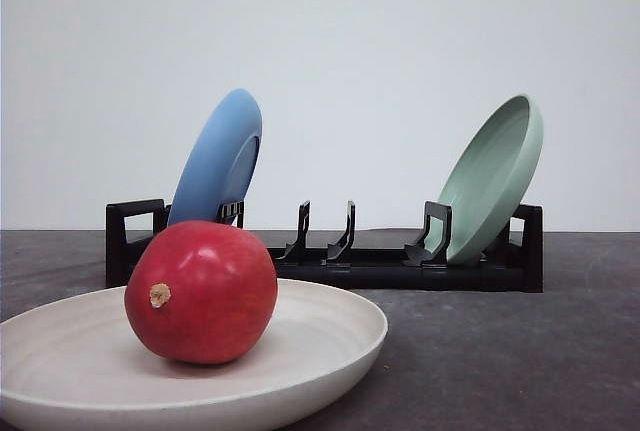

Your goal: Place pomegranate in white plate

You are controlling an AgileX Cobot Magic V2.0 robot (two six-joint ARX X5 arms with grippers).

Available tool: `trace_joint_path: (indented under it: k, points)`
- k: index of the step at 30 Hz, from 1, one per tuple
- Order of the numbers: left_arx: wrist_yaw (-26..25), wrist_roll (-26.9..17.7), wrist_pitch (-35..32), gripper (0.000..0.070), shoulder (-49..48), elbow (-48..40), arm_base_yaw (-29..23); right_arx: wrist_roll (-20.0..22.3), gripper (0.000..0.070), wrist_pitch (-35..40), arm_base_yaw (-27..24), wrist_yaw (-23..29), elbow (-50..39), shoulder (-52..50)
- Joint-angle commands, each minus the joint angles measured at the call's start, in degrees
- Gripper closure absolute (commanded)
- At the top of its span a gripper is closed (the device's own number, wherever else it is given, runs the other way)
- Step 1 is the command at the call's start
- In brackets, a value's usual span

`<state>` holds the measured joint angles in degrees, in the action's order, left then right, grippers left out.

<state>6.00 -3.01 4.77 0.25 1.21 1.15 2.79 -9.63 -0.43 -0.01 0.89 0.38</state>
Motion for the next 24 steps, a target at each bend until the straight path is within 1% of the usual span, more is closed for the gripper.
trace_joint_path:
  k: [1,24]
  points:
    - [0.0,-0.5,-0.5,0.07,-0.1,-0.5,-0.1,-0.4,0.0691,0.6,0.0,0.0,-0.2,-0.2]
    - [0.0,-0.5,-0.5,0.07,-0.1,-0.5,-0.1,-0.4,0.0691,0.6,0.0,0.0,-0.2,-0.2]
